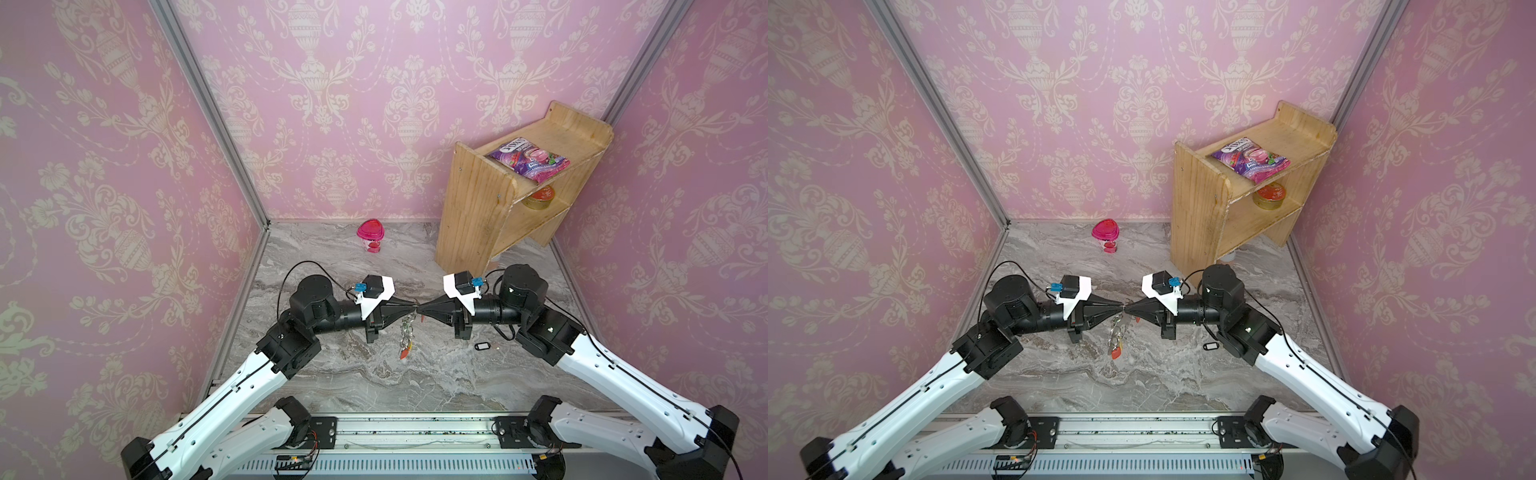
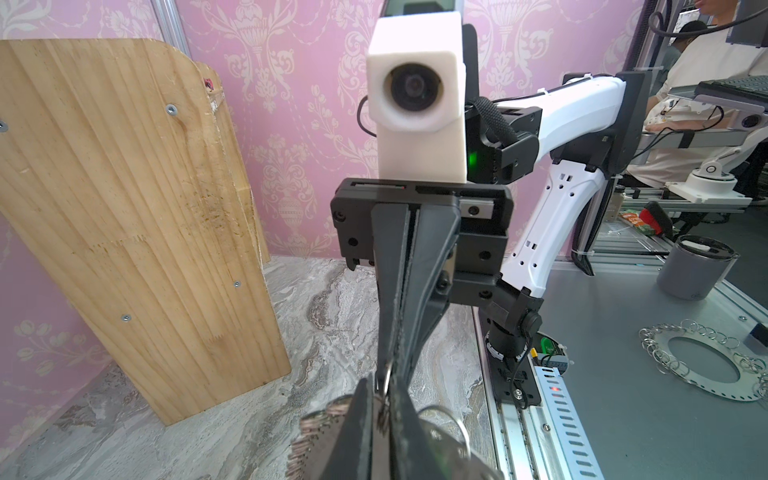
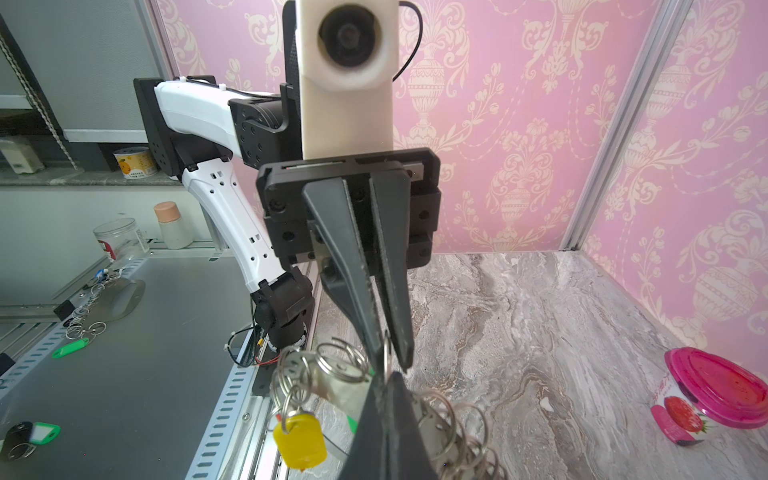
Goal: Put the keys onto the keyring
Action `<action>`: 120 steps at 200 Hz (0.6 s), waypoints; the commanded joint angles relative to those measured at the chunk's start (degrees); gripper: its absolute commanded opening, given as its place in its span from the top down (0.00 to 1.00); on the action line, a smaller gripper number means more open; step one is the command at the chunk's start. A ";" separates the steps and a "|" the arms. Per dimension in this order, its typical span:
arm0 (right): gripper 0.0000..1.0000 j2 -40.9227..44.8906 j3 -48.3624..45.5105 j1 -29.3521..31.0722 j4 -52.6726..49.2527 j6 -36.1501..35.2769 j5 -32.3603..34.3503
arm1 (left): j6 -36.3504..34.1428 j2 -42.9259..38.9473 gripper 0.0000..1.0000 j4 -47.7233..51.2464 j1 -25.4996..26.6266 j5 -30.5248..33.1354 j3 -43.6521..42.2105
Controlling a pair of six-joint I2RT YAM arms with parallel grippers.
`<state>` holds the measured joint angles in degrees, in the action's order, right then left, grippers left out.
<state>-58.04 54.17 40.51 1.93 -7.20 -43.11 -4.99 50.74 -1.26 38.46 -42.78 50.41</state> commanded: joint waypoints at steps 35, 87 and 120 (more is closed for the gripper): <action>1.00 1.73 1.09 0.09 1.32 1.35 0.68 | 0.65 -0.38 0.88 -0.55 0.32 -1.42 0.03; 1.00 2.77 1.02 0.03 2.42 2.06 0.59 | 0.80 0.02 0.83 -0.43 0.34 -1.85 -0.10; 1.00 1.98 1.43 0.09 1.66 2.05 -0.13 | 1.34 -0.03 0.86 -1.68 0.33 -2.26 0.28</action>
<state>-56.40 54.17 40.51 1.89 -6.07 -42.50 -4.95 50.74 -1.72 38.44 -43.22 50.41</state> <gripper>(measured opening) 0.036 0.155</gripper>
